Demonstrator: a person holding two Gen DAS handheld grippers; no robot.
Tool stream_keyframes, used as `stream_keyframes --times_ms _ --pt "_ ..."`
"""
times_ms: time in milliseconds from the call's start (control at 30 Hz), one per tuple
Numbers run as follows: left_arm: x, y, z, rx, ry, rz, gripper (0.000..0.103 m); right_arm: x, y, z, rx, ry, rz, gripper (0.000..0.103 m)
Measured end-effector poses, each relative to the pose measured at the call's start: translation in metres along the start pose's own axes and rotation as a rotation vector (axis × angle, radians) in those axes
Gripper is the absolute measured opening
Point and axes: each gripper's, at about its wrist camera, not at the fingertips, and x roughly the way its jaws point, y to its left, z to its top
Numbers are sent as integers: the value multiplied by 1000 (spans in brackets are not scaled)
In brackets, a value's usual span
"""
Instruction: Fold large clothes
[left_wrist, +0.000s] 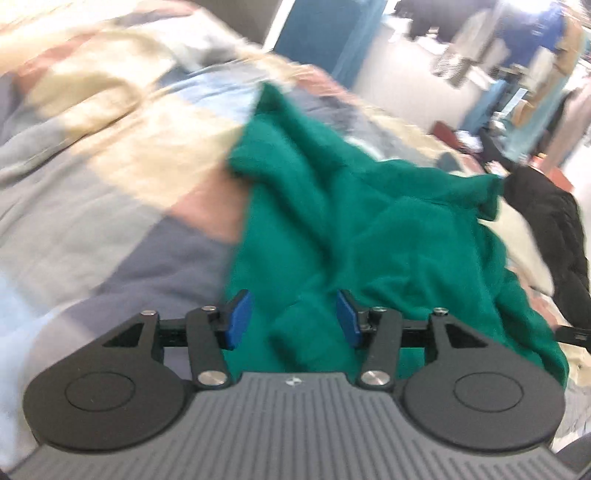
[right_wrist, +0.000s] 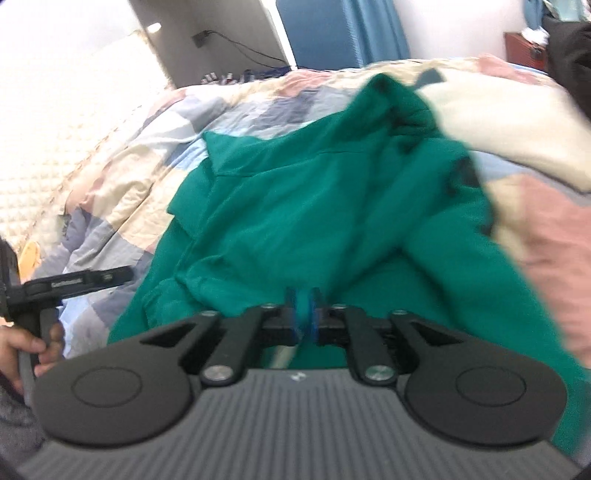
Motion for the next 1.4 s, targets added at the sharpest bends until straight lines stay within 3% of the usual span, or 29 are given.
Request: stream_keyframes --times_ms 67,100,233,367,433,500,567,700,767,1000,1167,1233,1267,1300,1400 --pt "-5 15 -2 -38 31 10 57 -24 -24 -1 30 -17 -9 59" --pt "-6 23 -4 -60 43 22 57 -35 -37 -2 53 -21 -24 60" --pt "3 45 -13 -141 117 20 57 -54 -93 -11 141 9 -65 61" --pt "16 44 -17 -156 194 -30 57 -46 -154 -32 333 91 1 61" --pt "24 42 -20 -147 222 -21 57 -40 -166 -40 326 99 21 60" --pt "31 41 -23 -144 253 -9 57 -31 -172 -46 294 117 23 60" --pt "32 42 -23 -154 265 -31 57 -23 -176 -49 285 126 86 60" --pt "25 47 -23 -215 259 -199 57 -19 -161 -43 165 94 272 61" --pt "22 47 -24 -236 264 -243 57 -16 -148 -37 90 87 312 61" --pt "39 32 -29 -169 357 -114 58 24 -155 -37 69 250 119 57" --pt "41 30 -27 -154 370 -93 59 38 -145 -44 -7 270 146 60" --pt "41 23 -26 -141 362 -84 58 46 -129 -43 -89 305 140 56" --pt "40 22 -26 -129 355 -77 56 50 -122 -42 -124 318 128 41" --pt "40 19 -26 -114 349 -69 46 51 -114 -40 -151 326 117 29" --pt "31 6 -24 -95 319 -70 21 42 -92 -28 -205 288 95 13"
